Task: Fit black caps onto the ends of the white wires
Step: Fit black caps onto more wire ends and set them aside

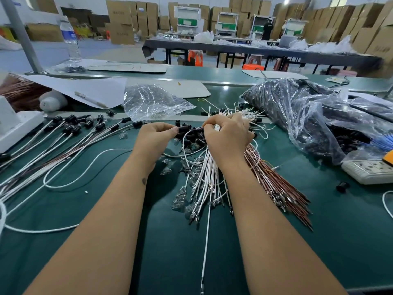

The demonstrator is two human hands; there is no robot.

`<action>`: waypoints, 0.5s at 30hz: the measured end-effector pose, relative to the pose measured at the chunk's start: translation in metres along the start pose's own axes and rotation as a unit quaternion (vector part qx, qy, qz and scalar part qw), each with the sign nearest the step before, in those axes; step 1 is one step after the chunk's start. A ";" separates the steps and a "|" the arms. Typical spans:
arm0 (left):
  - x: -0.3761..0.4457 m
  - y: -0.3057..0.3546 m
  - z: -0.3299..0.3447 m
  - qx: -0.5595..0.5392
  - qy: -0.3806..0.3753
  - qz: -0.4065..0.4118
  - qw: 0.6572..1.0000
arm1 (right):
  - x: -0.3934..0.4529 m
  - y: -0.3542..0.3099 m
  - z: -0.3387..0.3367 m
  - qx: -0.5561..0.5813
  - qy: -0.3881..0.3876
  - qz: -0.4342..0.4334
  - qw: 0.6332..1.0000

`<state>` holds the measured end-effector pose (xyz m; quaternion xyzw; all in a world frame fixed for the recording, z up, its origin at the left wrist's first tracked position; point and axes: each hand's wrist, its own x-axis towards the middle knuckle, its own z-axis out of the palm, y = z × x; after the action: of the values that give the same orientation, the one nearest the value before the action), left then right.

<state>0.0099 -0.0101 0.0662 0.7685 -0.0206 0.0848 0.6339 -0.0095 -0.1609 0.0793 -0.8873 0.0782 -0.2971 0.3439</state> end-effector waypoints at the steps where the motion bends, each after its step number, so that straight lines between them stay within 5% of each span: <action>1: 0.000 0.000 0.000 -0.001 -0.001 0.003 1.000 | 0.000 0.000 0.000 0.001 0.002 0.001 1.000; 15: 0.004 -0.006 0.002 0.044 -0.017 0.046 0.998 | -0.001 0.002 0.006 -0.036 0.010 -0.076 0.996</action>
<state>0.0147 -0.0106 0.0610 0.7954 -0.0634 0.1015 0.5941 -0.0065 -0.1584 0.0740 -0.8994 0.0246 -0.3286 0.2873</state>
